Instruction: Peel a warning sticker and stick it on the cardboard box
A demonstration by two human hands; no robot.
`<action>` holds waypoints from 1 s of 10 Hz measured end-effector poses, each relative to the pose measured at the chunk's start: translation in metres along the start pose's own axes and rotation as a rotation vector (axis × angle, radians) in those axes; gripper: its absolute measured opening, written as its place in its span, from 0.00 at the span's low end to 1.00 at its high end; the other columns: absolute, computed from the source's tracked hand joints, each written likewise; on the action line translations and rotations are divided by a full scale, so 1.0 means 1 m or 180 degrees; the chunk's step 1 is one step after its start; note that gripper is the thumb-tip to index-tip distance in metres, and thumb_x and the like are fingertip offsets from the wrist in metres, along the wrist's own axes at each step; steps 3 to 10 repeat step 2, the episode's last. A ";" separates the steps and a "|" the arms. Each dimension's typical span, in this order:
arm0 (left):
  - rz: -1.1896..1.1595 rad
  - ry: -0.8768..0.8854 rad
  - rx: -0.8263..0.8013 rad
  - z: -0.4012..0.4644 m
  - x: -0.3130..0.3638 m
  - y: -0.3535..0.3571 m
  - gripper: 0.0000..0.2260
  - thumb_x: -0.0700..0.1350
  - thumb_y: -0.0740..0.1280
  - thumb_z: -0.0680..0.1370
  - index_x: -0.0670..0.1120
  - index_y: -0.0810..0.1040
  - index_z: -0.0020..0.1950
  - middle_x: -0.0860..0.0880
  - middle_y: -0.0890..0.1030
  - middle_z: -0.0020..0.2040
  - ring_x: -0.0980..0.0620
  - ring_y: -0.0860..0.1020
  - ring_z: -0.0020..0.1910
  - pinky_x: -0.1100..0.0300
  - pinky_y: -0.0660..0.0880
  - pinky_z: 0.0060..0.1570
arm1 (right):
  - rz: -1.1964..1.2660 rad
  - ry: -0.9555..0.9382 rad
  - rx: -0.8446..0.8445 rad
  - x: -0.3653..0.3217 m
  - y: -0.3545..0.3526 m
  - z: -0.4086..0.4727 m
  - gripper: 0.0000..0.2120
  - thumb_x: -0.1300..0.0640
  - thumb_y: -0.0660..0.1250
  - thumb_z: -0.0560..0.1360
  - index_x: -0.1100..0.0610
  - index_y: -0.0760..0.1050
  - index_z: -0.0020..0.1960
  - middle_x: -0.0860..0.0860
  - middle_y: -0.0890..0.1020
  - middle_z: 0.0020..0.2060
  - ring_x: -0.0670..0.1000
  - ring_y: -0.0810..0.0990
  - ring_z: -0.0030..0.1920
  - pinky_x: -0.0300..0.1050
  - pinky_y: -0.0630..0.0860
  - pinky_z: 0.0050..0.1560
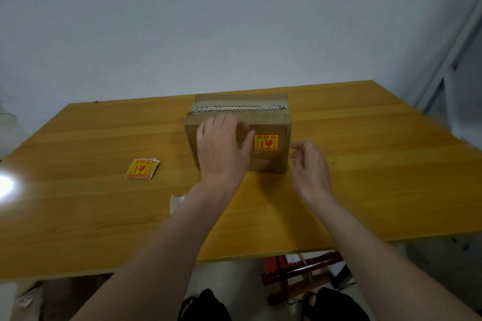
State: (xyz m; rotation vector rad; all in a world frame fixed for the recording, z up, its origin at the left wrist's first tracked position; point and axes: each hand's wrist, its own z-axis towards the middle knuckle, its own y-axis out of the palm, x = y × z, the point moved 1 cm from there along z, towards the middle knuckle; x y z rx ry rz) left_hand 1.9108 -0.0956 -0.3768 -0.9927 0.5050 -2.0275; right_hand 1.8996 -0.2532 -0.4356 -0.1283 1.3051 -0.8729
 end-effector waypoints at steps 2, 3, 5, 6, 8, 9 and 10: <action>0.0412 -0.0547 -0.1465 -0.057 -0.024 0.015 0.17 0.49 0.59 0.79 0.48 0.65 0.31 0.46 0.76 0.33 0.42 0.79 0.40 0.56 0.66 0.35 | -0.0639 0.0350 -0.0797 -0.003 -0.017 -0.018 0.21 0.69 0.55 0.73 0.51 0.73 0.27 0.55 0.82 0.40 0.56 0.79 0.44 0.45 0.73 0.41; 0.0412 -0.0547 -0.1465 -0.057 -0.024 0.015 0.17 0.49 0.59 0.79 0.48 0.65 0.31 0.46 0.76 0.33 0.42 0.79 0.40 0.56 0.66 0.35 | -0.0639 0.0350 -0.0797 -0.003 -0.017 -0.018 0.21 0.69 0.55 0.73 0.51 0.73 0.27 0.55 0.82 0.40 0.56 0.79 0.44 0.45 0.73 0.41; 0.0412 -0.0547 -0.1465 -0.057 -0.024 0.015 0.17 0.49 0.59 0.79 0.48 0.65 0.31 0.46 0.76 0.33 0.42 0.79 0.40 0.56 0.66 0.35 | -0.0639 0.0350 -0.0797 -0.003 -0.017 -0.018 0.21 0.69 0.55 0.73 0.51 0.73 0.27 0.55 0.82 0.40 0.56 0.79 0.44 0.45 0.73 0.41; 0.0412 -0.0547 -0.1465 -0.057 -0.024 0.015 0.17 0.49 0.59 0.79 0.48 0.65 0.31 0.46 0.76 0.33 0.42 0.79 0.40 0.56 0.66 0.35 | -0.0639 0.0350 -0.0797 -0.003 -0.017 -0.018 0.21 0.69 0.55 0.73 0.51 0.73 0.27 0.55 0.82 0.40 0.56 0.79 0.44 0.45 0.73 0.41; 0.0412 -0.0547 -0.1465 -0.057 -0.024 0.015 0.17 0.49 0.59 0.79 0.48 0.65 0.31 0.46 0.76 0.33 0.42 0.79 0.40 0.56 0.66 0.35 | -0.0639 0.0350 -0.0797 -0.003 -0.017 -0.018 0.21 0.69 0.55 0.73 0.51 0.73 0.27 0.55 0.82 0.40 0.56 0.79 0.44 0.45 0.73 0.41; 0.0412 -0.0547 -0.1465 -0.057 -0.024 0.015 0.17 0.49 0.59 0.79 0.48 0.65 0.31 0.46 0.76 0.33 0.42 0.79 0.40 0.56 0.66 0.35 | -0.0639 0.0350 -0.0797 -0.003 -0.017 -0.018 0.21 0.69 0.55 0.73 0.51 0.73 0.27 0.55 0.82 0.40 0.56 0.79 0.44 0.45 0.73 0.41; 0.0412 -0.0547 -0.1465 -0.057 -0.024 0.015 0.17 0.49 0.59 0.79 0.48 0.65 0.31 0.46 0.76 0.33 0.42 0.79 0.40 0.56 0.66 0.35 | -0.0639 0.0350 -0.0797 -0.003 -0.017 -0.018 0.21 0.69 0.55 0.73 0.51 0.73 0.27 0.55 0.82 0.40 0.56 0.79 0.44 0.45 0.73 0.41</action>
